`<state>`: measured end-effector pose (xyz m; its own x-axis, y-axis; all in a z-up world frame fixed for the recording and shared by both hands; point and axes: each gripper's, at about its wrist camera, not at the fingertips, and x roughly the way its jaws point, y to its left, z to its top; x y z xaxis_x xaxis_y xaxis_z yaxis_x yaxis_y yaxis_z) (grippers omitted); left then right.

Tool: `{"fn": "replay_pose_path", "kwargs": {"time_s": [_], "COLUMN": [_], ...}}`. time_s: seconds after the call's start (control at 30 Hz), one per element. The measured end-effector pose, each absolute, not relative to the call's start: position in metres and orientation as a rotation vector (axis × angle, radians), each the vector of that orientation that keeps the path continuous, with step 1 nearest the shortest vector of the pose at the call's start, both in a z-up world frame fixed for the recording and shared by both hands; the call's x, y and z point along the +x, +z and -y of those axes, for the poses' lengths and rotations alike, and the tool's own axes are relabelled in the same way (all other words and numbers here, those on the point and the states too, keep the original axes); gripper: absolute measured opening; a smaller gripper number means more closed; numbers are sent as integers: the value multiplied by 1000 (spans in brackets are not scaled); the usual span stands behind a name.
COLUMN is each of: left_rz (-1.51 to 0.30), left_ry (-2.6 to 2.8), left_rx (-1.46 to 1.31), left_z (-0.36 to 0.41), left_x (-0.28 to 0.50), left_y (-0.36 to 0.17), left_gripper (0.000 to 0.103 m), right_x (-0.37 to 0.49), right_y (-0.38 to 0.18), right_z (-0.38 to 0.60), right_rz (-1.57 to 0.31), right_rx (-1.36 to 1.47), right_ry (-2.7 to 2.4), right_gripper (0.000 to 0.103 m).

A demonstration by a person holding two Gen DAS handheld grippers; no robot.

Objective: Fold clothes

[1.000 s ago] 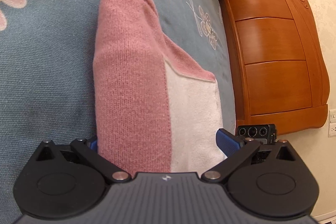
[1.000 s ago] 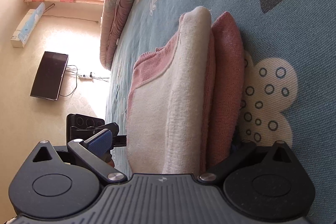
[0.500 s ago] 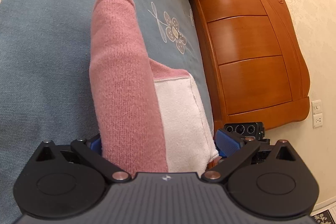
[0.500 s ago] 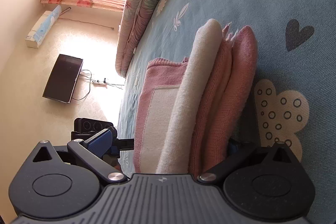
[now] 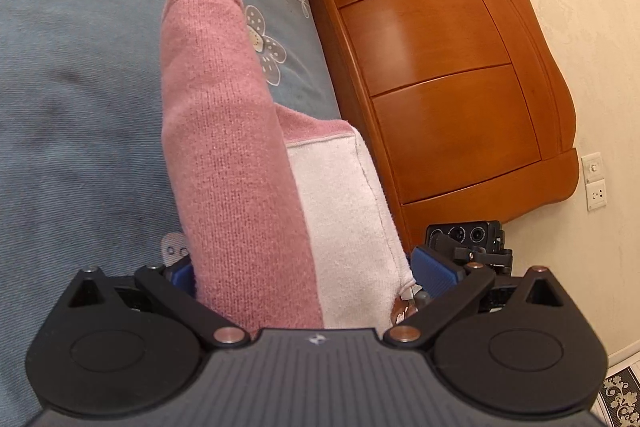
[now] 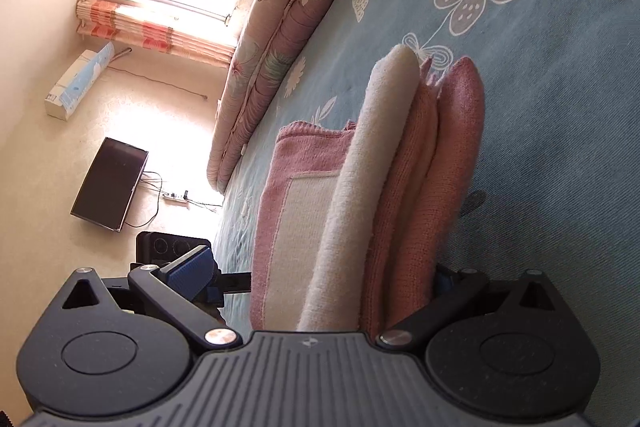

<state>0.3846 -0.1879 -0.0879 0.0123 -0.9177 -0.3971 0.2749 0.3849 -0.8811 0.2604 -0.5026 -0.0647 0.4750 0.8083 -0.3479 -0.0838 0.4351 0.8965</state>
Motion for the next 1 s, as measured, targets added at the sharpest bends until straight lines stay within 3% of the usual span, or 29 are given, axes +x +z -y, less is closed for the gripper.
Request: {"fn": "replay_pose_path", "kwargs": {"time_s": [0.3,0.63,0.8,1.0], "left_rz": [-1215,-1229,-1251,-1114], "left_ry": [-1177,-1172,-1124,-1034], "left_rx": [-672,-662,-540,-267], "left_z": [282,350,340,302], "left_x": [404,416,406,380], "left_y": [-99,-115,-120,-90], "left_gripper": [101,101,100,100], "right_x": [279,308,309,274], "right_y": [-50,-70,-84,-57], "right_z": [607,663,672,693], "right_rz": [-859,-862,-884,-776], "right_rx": [914,868,843,764], "right_ry": [538,462,379,218], "right_gripper": [103,103,103,103]}}
